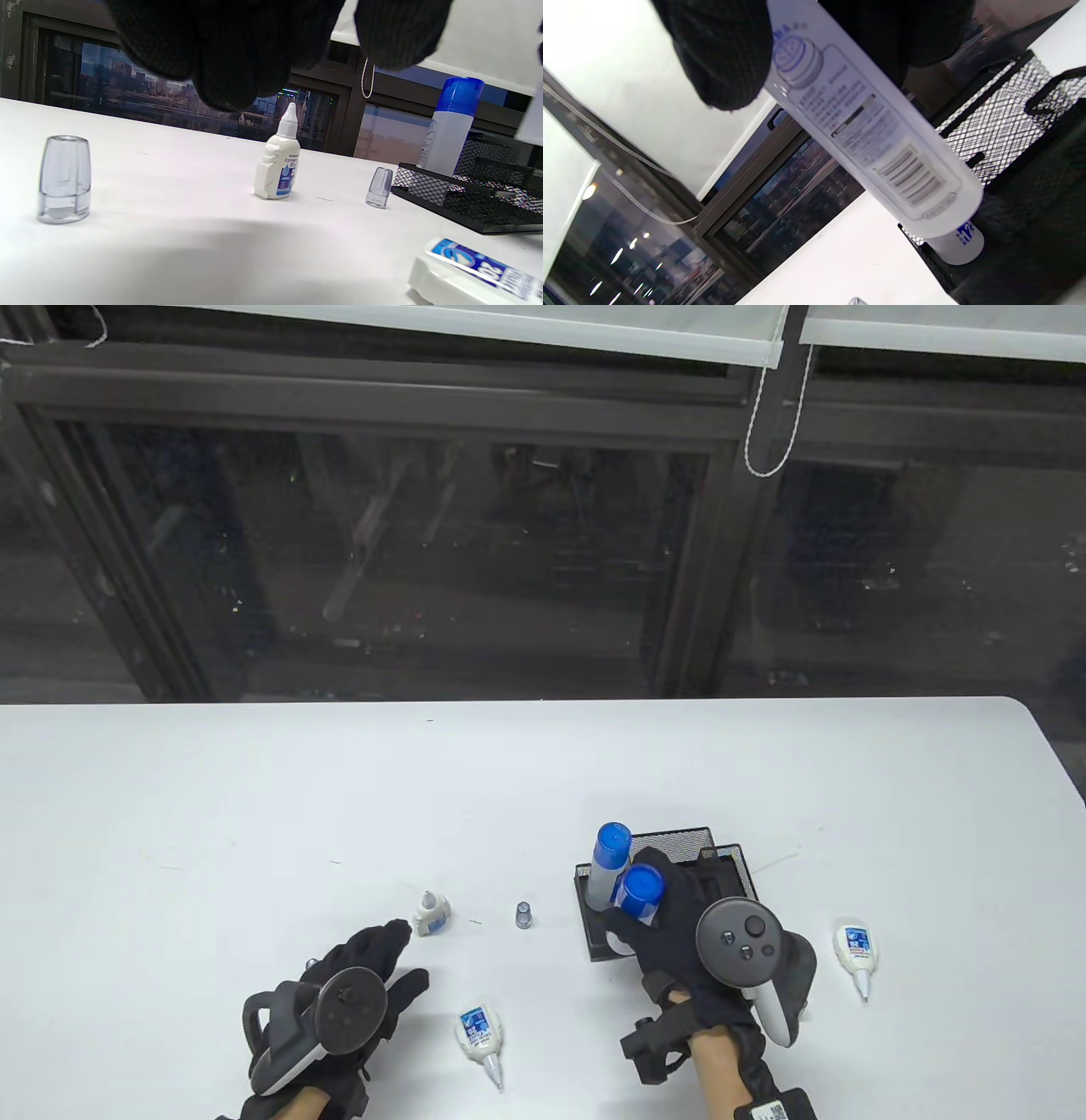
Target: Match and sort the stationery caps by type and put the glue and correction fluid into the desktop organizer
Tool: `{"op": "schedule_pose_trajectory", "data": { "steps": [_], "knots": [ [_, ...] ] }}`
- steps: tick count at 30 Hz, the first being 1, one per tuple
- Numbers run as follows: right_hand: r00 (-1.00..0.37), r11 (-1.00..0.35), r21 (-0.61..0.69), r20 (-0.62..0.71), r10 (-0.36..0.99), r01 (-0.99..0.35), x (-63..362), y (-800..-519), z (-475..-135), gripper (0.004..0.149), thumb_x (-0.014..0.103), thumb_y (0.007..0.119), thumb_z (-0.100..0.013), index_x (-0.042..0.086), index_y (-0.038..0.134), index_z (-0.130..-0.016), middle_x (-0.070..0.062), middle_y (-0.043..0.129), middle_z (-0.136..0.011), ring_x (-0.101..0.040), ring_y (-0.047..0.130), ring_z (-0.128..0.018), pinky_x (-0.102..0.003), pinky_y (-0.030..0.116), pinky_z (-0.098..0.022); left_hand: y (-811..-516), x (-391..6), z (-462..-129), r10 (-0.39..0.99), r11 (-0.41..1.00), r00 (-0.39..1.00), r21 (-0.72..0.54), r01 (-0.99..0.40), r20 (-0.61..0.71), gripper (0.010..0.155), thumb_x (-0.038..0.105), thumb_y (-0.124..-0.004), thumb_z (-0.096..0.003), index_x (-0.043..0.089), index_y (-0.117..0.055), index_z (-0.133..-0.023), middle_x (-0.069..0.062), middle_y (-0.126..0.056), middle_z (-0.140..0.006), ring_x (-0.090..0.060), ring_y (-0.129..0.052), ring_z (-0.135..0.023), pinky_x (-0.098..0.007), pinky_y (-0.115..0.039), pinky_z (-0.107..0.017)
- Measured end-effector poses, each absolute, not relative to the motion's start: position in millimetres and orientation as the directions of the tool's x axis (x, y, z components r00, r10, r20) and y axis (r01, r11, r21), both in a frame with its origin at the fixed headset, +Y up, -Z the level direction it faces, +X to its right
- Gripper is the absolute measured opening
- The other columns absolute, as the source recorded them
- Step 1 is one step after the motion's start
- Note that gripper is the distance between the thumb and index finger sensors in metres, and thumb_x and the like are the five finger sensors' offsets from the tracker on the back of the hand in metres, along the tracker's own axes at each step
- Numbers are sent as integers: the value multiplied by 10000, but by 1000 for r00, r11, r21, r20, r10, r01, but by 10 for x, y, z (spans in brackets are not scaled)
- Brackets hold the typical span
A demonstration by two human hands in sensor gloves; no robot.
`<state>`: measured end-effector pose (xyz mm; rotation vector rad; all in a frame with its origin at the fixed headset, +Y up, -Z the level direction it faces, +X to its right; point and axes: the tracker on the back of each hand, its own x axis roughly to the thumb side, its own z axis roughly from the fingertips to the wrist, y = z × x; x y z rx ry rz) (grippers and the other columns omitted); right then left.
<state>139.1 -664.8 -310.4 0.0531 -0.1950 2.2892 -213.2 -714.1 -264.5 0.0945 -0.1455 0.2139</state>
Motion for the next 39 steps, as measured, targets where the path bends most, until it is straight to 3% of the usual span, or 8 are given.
{"op": "schedule_pose_trajectory", "data": {
  "steps": [7, 17, 20, 25, 32, 36, 39],
  "knots": [
    [-729, -716, -142, 84, 679, -684, 1259, -6977, -3259, 726, 360, 911, -424, 186, 573, -1043, -148, 709, -1012, -363, 842, -875, -531, 676, -695, -7147, -2130, -2639, 213, 971, 965, 74, -226, 155, 638, 602, -695, -542, 291, -630, -1096, -39, -804, -1083, -245, -959, -887, -480, -794, -639],
    [-773, -763, -139, 44, 633, -632, 1213, -7153, -3308, 724, 409, 889, -434, 99, 618, -1029, -201, 766, -966, -437, 876, -826, -573, 725, -633, -7158, -2112, -2634, 209, 973, 965, 64, -221, 157, 635, 601, -693, -544, 290, -634, -1094, -38, -808, -1081, -247, -960, -888, -485, -792, -642],
    [-799, -786, -154, 32, 601, -598, 1214, -7171, -3302, 726, 441, 874, -438, 91, 633, -1026, -201, 800, -935, -426, 903, -797, -543, 763, -601, -7167, -2110, -2636, 210, 974, 965, 57, -221, 156, 634, 601, -694, -543, 291, -635, -1093, -38, -806, -1082, -245, -960, -888, -485, -792, -642],
    [-799, -785, -177, 17, 601, -594, 1249, -7078, -3261, 729, 445, 844, -459, 85, 606, -1047, -216, 782, -955, -402, 912, -780, -543, 741, -611, -7171, -2106, -2632, 210, 974, 965, 53, -220, 154, 634, 602, -693, -543, 292, -635, -1093, -40, -806, -1082, -245, -960, -888, -486, -792, -642],
    [-835, -816, -190, 44, 548, -545, 1330, -6688, -2991, 745, 477, 757, -511, 123, 488, -1109, -221, 585, -1096, -453, 720, -933, -609, 600, -689, -7174, -2111, -2632, 220, 972, 964, 50, -230, 148, 637, 602, -693, -543, 290, -632, -1095, -40, -801, -1085, -251, -954, -897, -492, -787, -647],
    [-815, -812, -97, 151, 560, -576, 1340, -6548, -2780, 726, 488, 746, -516, 158, 503, -1115, -207, 570, -1120, -462, 669, -975, -629, 568, -704, -7179, -2108, -2631, 234, 969, 961, 44, -243, 150, 639, 602, -693, -543, 288, -630, -1096, -41, -804, -1083, -252, -955, -897, -492, -787, -648],
    [-773, -787, -7, 195, 604, -616, 1361, -6622, -2635, 678, 480, 745, -517, 137, 590, -1080, -186, 704, -1048, -431, 783, -890, -594, 637, -670, -7182, -2107, -2627, 231, 970, 961, 43, -240, 151, 643, 603, -692, -544, 286, -626, -1099, -43, -800, -1088, -255, -950, -904, -495, -784, -650]
  ]
}}
